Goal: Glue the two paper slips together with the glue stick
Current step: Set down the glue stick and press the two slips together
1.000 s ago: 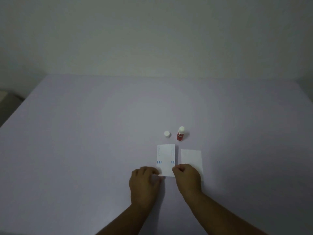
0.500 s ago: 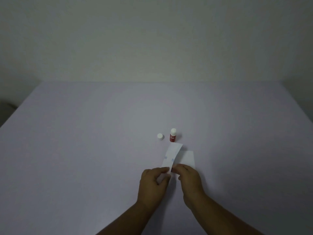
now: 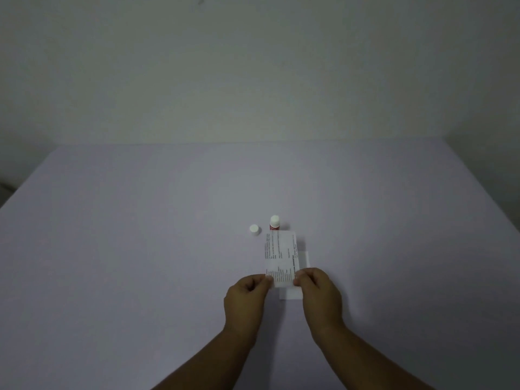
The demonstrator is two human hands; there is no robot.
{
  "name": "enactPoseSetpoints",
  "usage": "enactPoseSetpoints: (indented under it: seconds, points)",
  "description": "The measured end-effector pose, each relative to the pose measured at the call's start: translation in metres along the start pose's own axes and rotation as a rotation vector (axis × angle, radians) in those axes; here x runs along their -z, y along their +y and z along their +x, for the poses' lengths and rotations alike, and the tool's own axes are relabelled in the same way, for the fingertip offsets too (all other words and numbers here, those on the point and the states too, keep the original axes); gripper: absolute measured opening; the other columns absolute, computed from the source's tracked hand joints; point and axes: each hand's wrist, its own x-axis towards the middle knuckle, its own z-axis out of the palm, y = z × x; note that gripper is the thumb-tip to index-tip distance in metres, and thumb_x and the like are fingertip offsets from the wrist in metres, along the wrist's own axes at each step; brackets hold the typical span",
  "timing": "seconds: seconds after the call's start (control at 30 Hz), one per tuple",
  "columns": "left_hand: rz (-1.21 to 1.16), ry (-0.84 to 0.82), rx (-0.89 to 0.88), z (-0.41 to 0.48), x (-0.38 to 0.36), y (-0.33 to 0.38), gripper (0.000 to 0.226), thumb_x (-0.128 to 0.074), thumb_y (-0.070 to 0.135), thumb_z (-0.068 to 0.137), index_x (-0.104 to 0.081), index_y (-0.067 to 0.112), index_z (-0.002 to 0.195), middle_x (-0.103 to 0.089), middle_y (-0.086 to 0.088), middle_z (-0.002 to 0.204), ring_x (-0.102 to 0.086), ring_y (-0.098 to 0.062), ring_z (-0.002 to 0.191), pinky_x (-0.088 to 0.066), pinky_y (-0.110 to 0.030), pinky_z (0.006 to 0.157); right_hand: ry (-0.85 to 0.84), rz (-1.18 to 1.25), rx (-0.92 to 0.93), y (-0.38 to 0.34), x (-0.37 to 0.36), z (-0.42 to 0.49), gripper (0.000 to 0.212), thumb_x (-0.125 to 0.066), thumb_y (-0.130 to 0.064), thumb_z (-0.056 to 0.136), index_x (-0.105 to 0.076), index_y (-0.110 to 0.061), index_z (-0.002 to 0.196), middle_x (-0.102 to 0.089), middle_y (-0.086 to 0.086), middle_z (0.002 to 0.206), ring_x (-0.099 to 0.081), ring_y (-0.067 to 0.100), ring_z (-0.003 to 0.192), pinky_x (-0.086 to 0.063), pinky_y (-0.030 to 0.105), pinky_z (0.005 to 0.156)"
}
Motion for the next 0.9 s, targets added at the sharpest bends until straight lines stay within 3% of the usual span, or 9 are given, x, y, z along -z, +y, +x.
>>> enactPoseSetpoints:
  seconds: [0.07,0.17,0.33,0.47,0.6,0.73,0.9]
  points:
    - [-0.067,-0.011,0.055,-0.001,-0.003,0.001,0.011,-0.066,0.019,0.085,-0.074,0.021,0.077,-0.075,0.011,0.079,-0.067,-0.003,0.073,-0.048,-0.007,0.054,0.068,-0.021,-0.040,0.008,0.009,0.006,0.010,-0.059,-0.021,0.087,-0.064,-0.019,0.078,-0.069,0.001,0.089,-0.063,0.017,0.084,-0.055,0.031,0.073]
    - [-0.103,-0.041,0.109,-0.001,-0.006,-0.001,0.012,-0.066,0.017,0.084,-0.074,0.021,0.076,-0.074,0.012,0.072,-0.066,0.001,0.062,-0.046,-0.007,0.049,0.017,0.016,-0.125,0.013,0.020,0.012,0.009,-0.064,-0.023,0.084,-0.065,-0.025,0.075,-0.069,0.000,0.085,-0.063,0.014,0.080,-0.052,0.030,0.075]
    - [-0.116,-0.089,0.168,0.000,-0.011,-0.007,0.008,-0.066,0.019,0.085,-0.073,0.018,0.082,-0.075,0.003,0.081,-0.061,-0.013,0.075,-0.045,-0.020,0.061,-0.045,-0.021,-0.173,0.021,0.028,0.016,0.007,-0.063,-0.024,0.085,-0.068,-0.022,0.080,-0.068,-0.003,0.082,-0.065,0.013,0.079,-0.055,0.028,0.072]
    - [-0.092,-0.097,0.187,0.003,-0.016,-0.009,0.008,-0.064,0.020,0.087,-0.072,0.018,0.084,-0.074,0.001,0.087,-0.061,-0.018,0.081,-0.045,-0.021,0.062,-0.048,-0.036,-0.182,0.024,0.030,0.020,0.009,-0.064,-0.023,0.085,-0.068,-0.016,0.082,-0.069,-0.002,0.084,-0.065,0.012,0.078,-0.053,0.024,0.066]
    - [-0.019,-0.099,0.180,0.006,-0.021,-0.011,0.008,-0.065,0.020,0.087,-0.072,0.020,0.082,-0.074,0.004,0.084,-0.063,-0.014,0.074,-0.046,-0.017,0.058,-0.044,-0.079,-0.195,0.026,0.032,0.027,0.013,-0.065,-0.023,0.084,-0.070,-0.012,0.084,-0.073,0.004,0.090,-0.067,0.018,0.082,-0.057,0.037,0.080]
    - [0.162,-0.091,0.101,0.012,-0.022,-0.015,0.013,-0.062,0.022,0.088,-0.072,0.021,0.079,-0.071,0.011,0.078,-0.064,-0.006,0.071,-0.045,-0.009,0.052,-0.040,-0.227,-0.147,0.027,0.034,0.034,0.018,-0.061,-0.026,0.086,-0.071,-0.011,0.087,-0.073,0.005,0.092,-0.067,0.017,0.081,-0.058,0.035,0.075]
    - [0.409,-0.112,-0.027,0.023,-0.024,-0.018,0.018,-0.059,0.025,0.089,-0.067,0.022,0.073,-0.061,0.019,0.074,-0.061,0.000,0.068,-0.041,-0.002,0.047,-0.048,-0.370,-0.080,0.026,0.035,0.039,0.018,-0.063,-0.024,0.083,-0.061,-0.021,0.066,-0.073,0.005,0.087,-0.065,0.016,0.075,-0.056,0.031,0.066]
